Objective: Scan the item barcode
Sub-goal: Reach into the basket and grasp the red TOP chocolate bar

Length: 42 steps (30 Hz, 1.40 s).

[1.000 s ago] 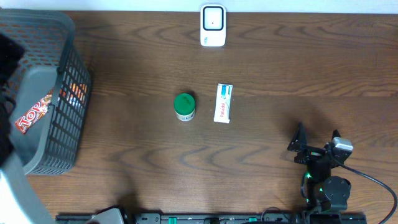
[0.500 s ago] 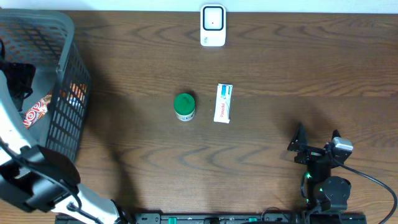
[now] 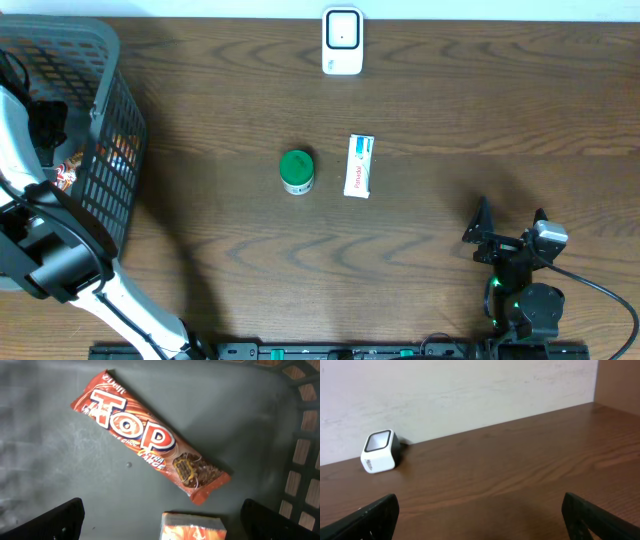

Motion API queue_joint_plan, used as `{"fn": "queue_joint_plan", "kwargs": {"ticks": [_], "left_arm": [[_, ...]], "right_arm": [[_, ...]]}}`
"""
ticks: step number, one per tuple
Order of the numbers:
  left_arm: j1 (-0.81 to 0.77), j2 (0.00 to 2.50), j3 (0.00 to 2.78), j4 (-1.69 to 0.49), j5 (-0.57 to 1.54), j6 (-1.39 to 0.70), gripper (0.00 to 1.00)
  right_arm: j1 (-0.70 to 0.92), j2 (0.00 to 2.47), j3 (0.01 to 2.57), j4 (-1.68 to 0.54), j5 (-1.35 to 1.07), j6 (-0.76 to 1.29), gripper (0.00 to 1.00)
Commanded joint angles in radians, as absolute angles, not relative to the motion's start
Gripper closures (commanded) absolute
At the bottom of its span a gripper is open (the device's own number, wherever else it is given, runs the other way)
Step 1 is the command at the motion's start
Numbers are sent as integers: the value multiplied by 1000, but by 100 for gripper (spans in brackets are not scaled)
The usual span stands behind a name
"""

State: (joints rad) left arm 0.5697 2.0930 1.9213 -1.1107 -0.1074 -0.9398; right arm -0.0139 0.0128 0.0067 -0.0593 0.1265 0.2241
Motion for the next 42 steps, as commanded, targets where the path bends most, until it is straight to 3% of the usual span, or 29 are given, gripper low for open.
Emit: {"fn": "queue_joint_plan", "kwargs": {"ticks": [1,30,31,35,42], "left_arm": [[580,2129,1922,-1099,-125,-949,0],[624,2334,1908,-1015,-123,-967,1],[624,2334,1905,-1011,-123,-967,4],[625,2334,1901,-1012,-123,-966,48],[630,2322,1905,-1047,-118,-936,81]], "right_arm": [[-19,10,6,-63,125,231,1],[-19,10,6,-63,125,231,1],[-19,10,6,-63,125,231,1],[-19,9,6,-63,125,231,1],[-19,9,6,-63,125,231,1]]}}
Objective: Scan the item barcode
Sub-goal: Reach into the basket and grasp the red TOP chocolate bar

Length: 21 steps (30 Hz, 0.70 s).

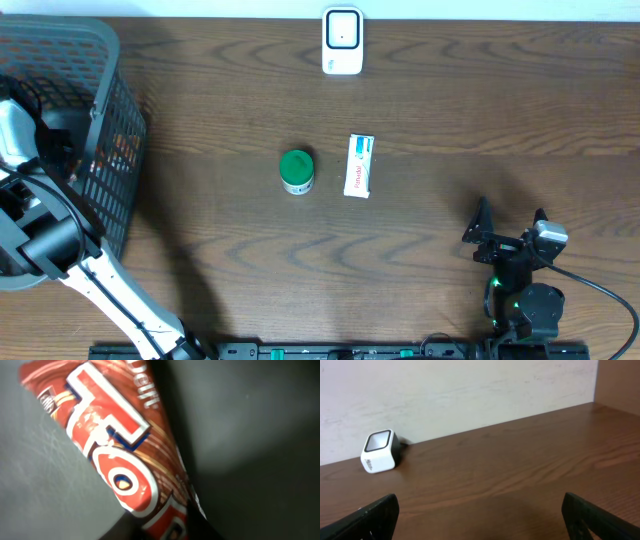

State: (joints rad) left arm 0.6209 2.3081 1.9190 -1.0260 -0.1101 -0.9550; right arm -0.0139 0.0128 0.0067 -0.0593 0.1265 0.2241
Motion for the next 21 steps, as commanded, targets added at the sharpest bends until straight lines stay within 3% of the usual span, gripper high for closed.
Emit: {"fn": "queue_joint_plan", "kwargs": {"ticks": [1,8,16,21], "left_arm": [[631,2314,1908,-1054,-112,-934,89],[634,2148,1918,-1060,-3,-861,92],[626,1732,1925,-1024,274,-849,92],[490,1490,1925,-1026,464,-837,92]], "right_arm": [[-19,10,6,-63,125,231,1],[-19,9,6,-63,125,231,1],[-19,10,6,-63,125,231,1],[-19,10,6,-63,125,231,1]]}}
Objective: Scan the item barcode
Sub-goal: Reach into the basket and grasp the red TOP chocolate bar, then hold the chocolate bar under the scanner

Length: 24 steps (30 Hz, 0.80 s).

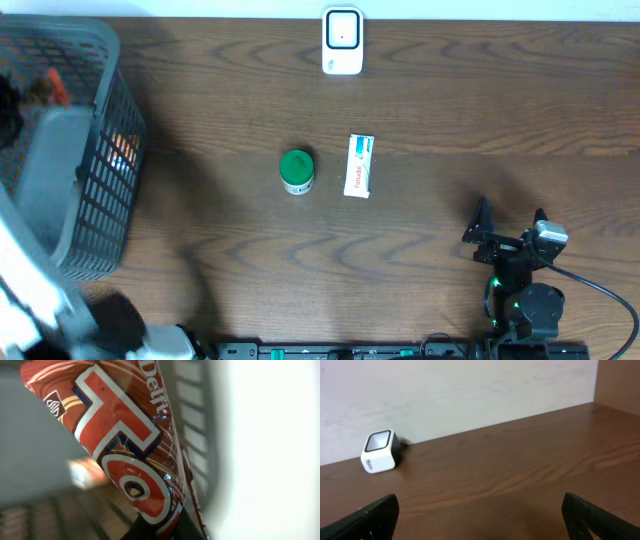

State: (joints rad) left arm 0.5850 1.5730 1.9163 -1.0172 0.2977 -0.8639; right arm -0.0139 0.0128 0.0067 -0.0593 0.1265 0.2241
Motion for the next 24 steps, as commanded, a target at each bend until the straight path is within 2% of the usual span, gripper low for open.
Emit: {"fn": "queue_joint_plan", "kwargs": {"ticks": [1,3,6,9,12,16,18,24], "left_arm": [[423,1456,1924,-1026,449,-818,92],[274,1420,1924,-1027,400,-792,90],[-51,1426,1912,-1030,251,-774,90],[-334,1495,1888,-1031,26,-774,89],[-545,1624,1868,-1031,-129,-774,89],[-668,1798,1868,-1031,-131,-755,89],[-729,1924,1868,-999,-127,-678,90],[-786,2095,1868,-949,-123,-567,90]], "right_arm": [[-19,9,6,-63,125,231,1],[-19,10,6,-63,125,231,1],[-19,10,6,-63,125,231,1],[-19,10,6,-63,125,231,1],[-19,10,6,-63,125,231,1],[-19,10,6,-63,125,231,1],[-19,10,6,-63,125,231,1],[-19,10,6,-63,125,231,1]]}}
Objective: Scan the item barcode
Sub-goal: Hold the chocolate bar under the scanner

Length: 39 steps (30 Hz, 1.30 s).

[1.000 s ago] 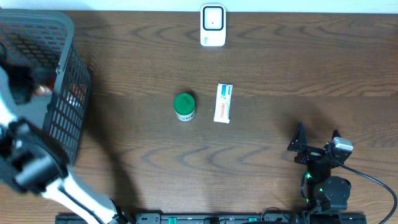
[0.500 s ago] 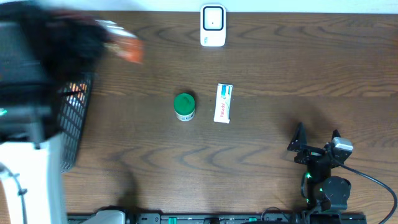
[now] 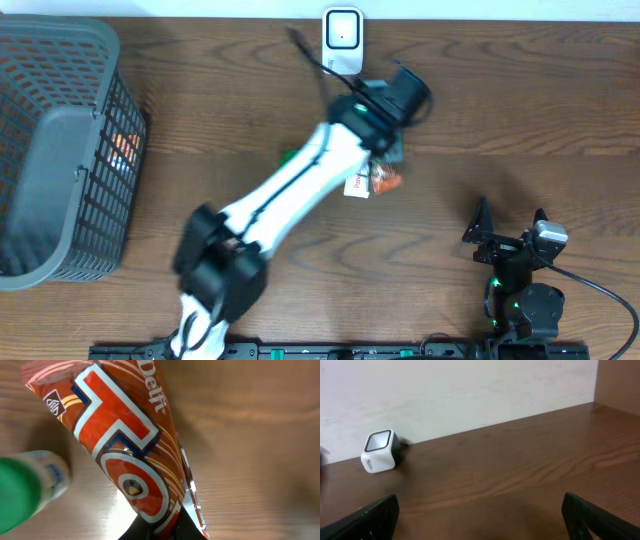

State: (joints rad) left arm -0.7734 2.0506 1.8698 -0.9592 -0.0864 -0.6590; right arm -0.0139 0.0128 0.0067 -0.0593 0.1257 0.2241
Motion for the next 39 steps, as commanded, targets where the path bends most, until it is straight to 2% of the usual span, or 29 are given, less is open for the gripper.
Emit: {"fn": "queue_joint_plan", "kwargs": {"ticks": [1,9,35,37,38,39], "left_arm": [[-787,2116,1868,-938,-118,-556,90],[-792,2242,1868,-838,38,-490,90],[-803,2321,1857,-786,19,-491,89],[-803,2321,1856,-780,7,-490,83],[-803,2321,1856,-779,7,-490,73],[-803,2320,1856,-777,6,-489,56]], "right_arm": [[-19,10,6,-63,125,231,1],[-19,10,6,-64,125,231,1],[-19,10,6,-63,125,231,1],[-19,10,6,-63,125,231,1],[-19,10,6,-63,125,231,1],[-19,10,6,-63,125,231,1]]}}
